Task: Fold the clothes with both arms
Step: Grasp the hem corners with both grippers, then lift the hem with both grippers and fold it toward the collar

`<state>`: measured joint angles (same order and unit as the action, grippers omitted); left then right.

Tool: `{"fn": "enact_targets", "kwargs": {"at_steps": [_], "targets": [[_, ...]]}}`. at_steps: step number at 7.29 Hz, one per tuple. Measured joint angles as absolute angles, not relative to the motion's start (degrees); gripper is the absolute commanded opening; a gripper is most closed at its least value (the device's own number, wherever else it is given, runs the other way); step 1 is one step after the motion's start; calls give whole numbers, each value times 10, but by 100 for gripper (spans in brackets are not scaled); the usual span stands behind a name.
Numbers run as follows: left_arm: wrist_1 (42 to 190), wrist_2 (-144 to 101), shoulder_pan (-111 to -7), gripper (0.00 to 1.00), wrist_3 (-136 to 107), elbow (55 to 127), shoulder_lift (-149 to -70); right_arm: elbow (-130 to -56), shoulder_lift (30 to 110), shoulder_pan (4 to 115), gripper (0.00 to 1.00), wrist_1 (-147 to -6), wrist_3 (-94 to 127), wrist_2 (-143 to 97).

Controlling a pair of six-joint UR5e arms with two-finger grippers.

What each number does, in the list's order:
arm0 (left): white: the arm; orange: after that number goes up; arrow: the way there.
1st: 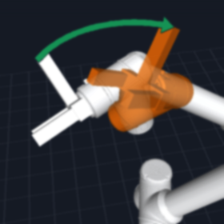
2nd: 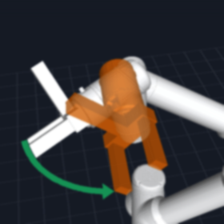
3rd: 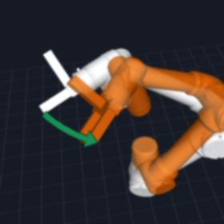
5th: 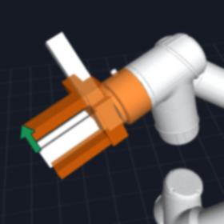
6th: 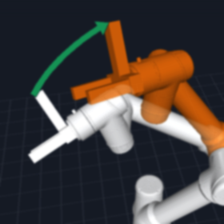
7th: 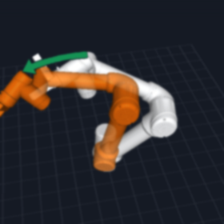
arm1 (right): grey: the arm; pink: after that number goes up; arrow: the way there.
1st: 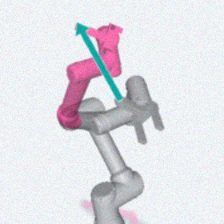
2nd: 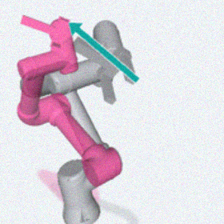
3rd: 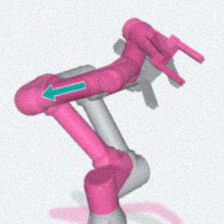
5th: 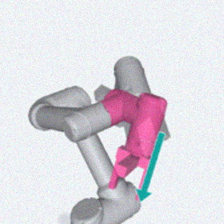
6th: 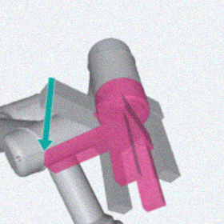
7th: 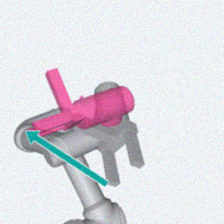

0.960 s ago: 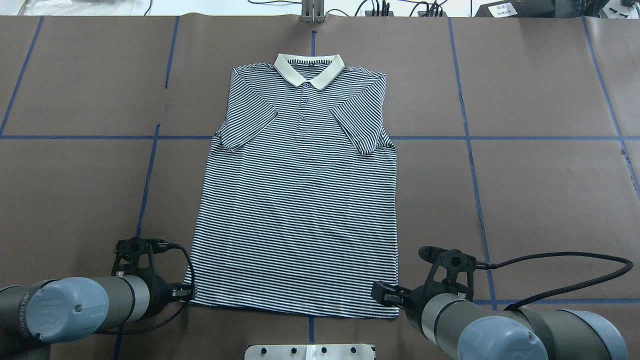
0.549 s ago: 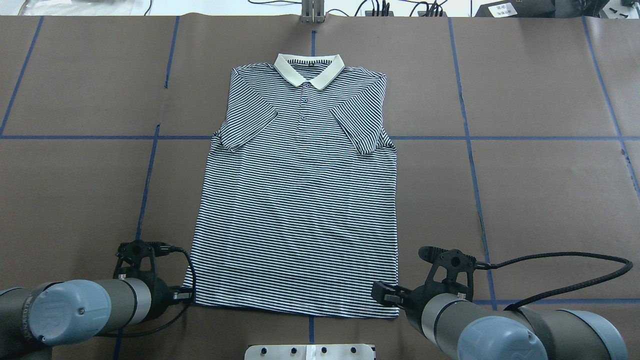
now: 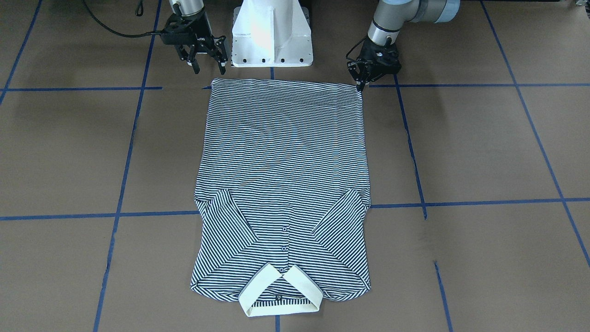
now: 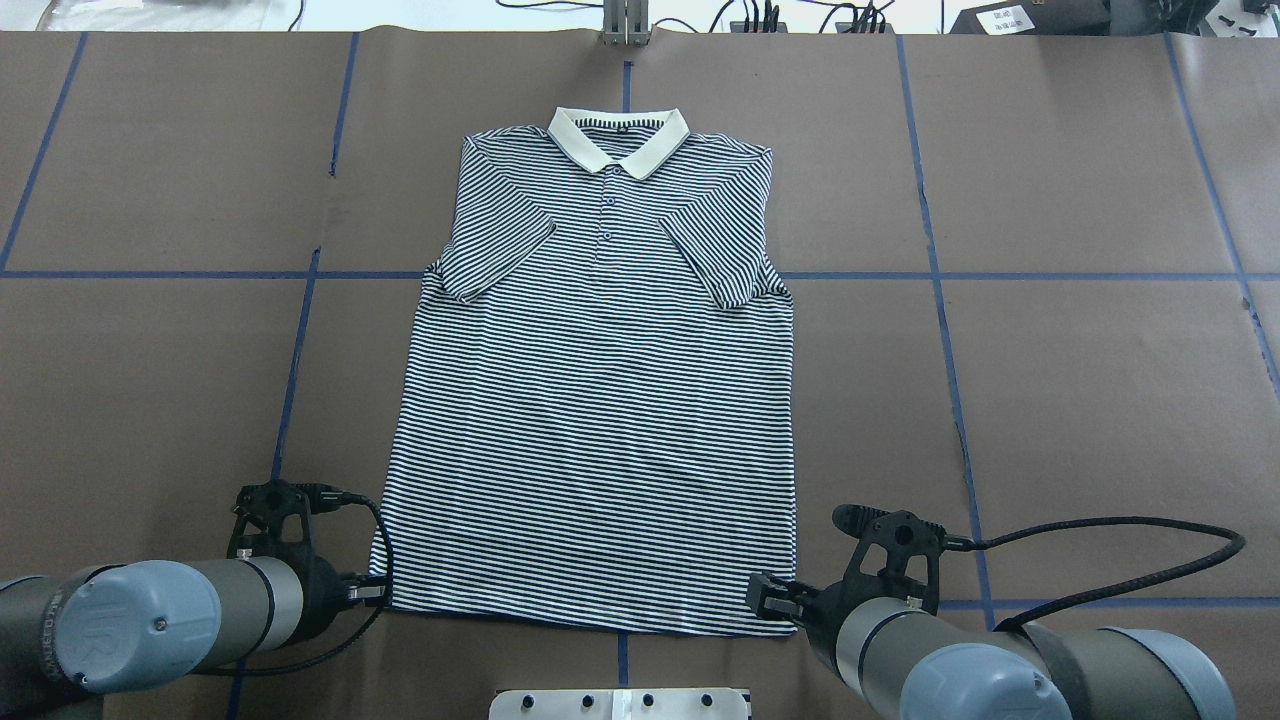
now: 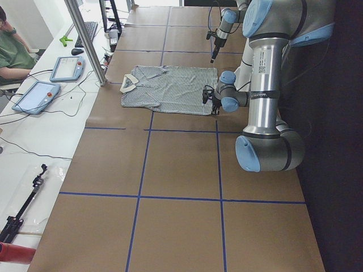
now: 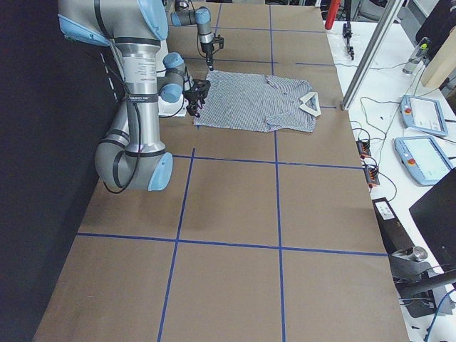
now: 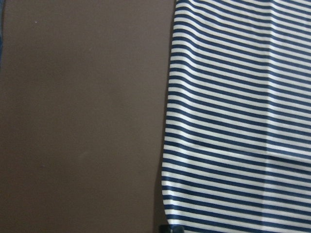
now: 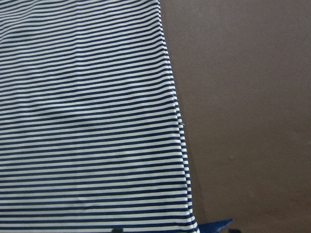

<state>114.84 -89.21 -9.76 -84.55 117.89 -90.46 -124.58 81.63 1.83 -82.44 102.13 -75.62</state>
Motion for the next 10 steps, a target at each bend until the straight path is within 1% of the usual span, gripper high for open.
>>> {"fn": "enact_targets", "kwargs": {"at_steps": [2,4,5,6,7,8,9,10], "targets": [[1149,-892,-98,0,-846,1180,-906,-1208,799,7,63,-825,1041,-751],[1149,-893,-98,0,-846,1180,-906,-1189,792,-2,62,-824,1045,-742],[1149,-893,-98,0,-846,1181,-906,-1182,791,-4,61,-824,1046,-740],[1149,-893,-97,0,-847,1181,-906,-1178,791,-6,57,-824,1046,-739],[1149,-893,-96,0,-847,1181,-906,-1176,791,-7,40,-824,1046,-738],[1149,-893,-95,0,-847,1181,-906,-1174,791,-7,7,-824,1050,-738],[1149,-893,-95,0,-847,1181,-906,-1173,791,-8,0,-824,1062,-738],[1149,-892,-95,0,-847,1181,-906,-1173,791,-9,0,-824,1076,-737]]}}
